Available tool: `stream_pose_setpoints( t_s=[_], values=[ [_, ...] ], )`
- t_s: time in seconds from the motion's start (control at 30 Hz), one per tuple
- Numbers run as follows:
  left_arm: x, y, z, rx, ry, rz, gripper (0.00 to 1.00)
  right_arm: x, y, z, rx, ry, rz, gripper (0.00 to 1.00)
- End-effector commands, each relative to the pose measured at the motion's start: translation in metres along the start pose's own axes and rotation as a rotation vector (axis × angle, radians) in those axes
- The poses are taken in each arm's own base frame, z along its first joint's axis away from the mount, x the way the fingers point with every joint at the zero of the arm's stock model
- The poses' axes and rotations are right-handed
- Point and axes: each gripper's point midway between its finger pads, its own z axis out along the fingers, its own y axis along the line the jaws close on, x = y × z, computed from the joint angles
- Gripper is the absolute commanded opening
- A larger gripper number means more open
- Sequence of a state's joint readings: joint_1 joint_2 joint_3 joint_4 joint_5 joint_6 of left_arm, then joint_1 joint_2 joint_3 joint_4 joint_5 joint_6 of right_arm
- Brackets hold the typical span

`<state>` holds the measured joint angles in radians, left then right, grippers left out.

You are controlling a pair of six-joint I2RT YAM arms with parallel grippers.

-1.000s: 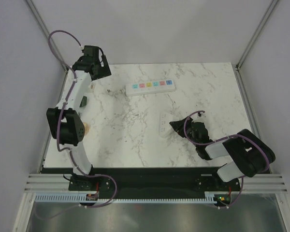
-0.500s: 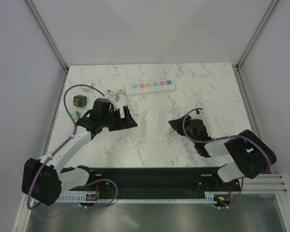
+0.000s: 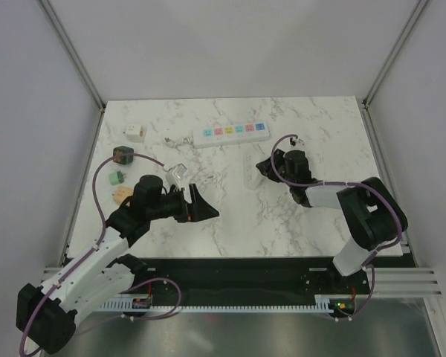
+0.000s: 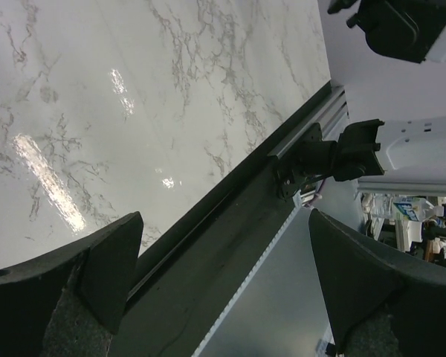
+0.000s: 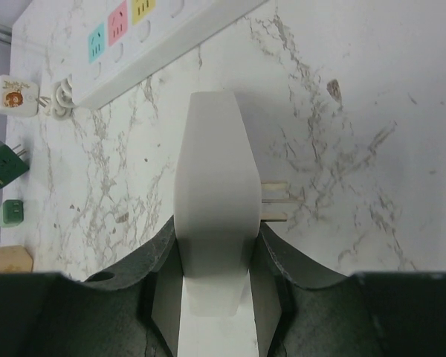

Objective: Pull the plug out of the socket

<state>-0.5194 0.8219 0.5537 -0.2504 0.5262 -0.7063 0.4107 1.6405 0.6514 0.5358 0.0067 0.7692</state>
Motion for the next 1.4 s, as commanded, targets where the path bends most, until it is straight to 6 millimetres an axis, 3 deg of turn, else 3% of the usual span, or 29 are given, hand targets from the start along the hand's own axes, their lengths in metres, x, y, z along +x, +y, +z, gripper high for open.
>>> stream_pose_setpoints(
  t_s=[0.0, 0.1, 0.23, 0.33, 0.5, 0.53, 0.6, 0.67, 0.73, 0.9, 0.97, 1.0, 1.1, 1.13, 1.17, 1.2, 1.23, 1.27, 1.3, 1.37],
  values=[
    [0.001, -0.018, -0.008, 0.081, -0.006, -0.003, 1.00, 0.040, -0.039, 0.010, 0.074, 0.181, -0.049, 0.00],
    [0.006, -0.018, -0.013, 0.081, -0.010, -0.004, 1.00, 0.041, -0.036, 0.026, 0.053, 0.203, -0.038, 0.00],
    [0.011, -0.024, -0.022, 0.107, -0.015, -0.008, 1.00, 0.049, -0.050, 0.032, 0.079, 0.228, -0.008, 0.00],
    [0.010, -0.032, -0.032, 0.128, -0.050, -0.003, 1.00, 0.052, -0.063, 0.032, 0.128, 0.244, 0.004, 0.10],
    [0.011, -0.030, -0.035, 0.114, -0.055, -0.012, 1.00, 0.052, -0.072, 0.029, 0.187, 0.264, -0.010, 0.46],
    [0.012, -0.028, -0.034, 0.108, -0.052, -0.020, 1.00, 0.051, -0.073, 0.028, 0.195, 0.268, -0.019, 0.60],
    [0.013, -0.027, -0.033, 0.102, -0.046, -0.027, 1.00, 0.045, -0.073, 0.023, 0.219, 0.269, -0.030, 0.69],
    [0.013, -0.025, -0.032, 0.094, -0.048, -0.037, 1.00, 0.043, -0.082, 0.014, 0.286, 0.277, -0.054, 0.82],
    [0.012, -0.025, -0.033, 0.089, -0.057, -0.043, 1.00, 0.029, -0.078, 0.009, 0.306, 0.252, -0.079, 0.98],
    [0.007, -0.011, -0.034, 0.003, -0.099, -0.096, 1.00, 0.006, -0.076, -0.023, 0.395, 0.245, -0.129, 0.98],
    [0.013, 0.004, -0.034, -0.087, -0.083, -0.156, 1.00, 0.006, -0.080, -0.040, 0.432, 0.257, -0.145, 0.98],
    [0.008, 0.016, -0.035, -0.160, -0.115, -0.203, 1.00, -0.003, -0.072, -0.048, 0.415, 0.232, -0.151, 0.98],
    [0.012, 0.045, -0.051, -0.397, -0.122, -0.327, 1.00, 0.013, -0.074, -0.078, 0.412, 0.281, -0.171, 0.98],
    [0.004, 0.048, -0.053, -0.426, -0.165, -0.344, 1.00, 0.008, -0.066, -0.081, 0.391, 0.260, -0.172, 0.98],
    [0.008, 0.057, -0.057, -0.483, -0.167, -0.371, 1.00, 0.020, -0.072, -0.090, 0.398, 0.280, -0.170, 0.98],
    [0.007, 0.063, -0.058, -0.507, -0.187, -0.371, 1.00, 0.017, -0.064, -0.098, 0.372, 0.250, -0.157, 0.98],
    [0.006, 0.064, -0.057, -0.503, -0.187, -0.364, 1.00, 0.025, -0.059, -0.104, 0.358, 0.247, -0.164, 0.98],
    [0.000, 0.059, -0.052, -0.465, -0.201, -0.344, 1.00, 0.036, -0.067, -0.111, 0.373, 0.249, -0.164, 0.98],
    [0.007, 0.055, -0.046, -0.419, -0.155, -0.311, 1.00, 0.034, -0.057, -0.118, 0.332, 0.212, -0.158, 0.98],
    [0.009, 0.043, -0.036, -0.325, -0.122, -0.274, 1.00, 0.053, -0.054, -0.124, 0.266, 0.221, -0.120, 0.98]
  ],
)
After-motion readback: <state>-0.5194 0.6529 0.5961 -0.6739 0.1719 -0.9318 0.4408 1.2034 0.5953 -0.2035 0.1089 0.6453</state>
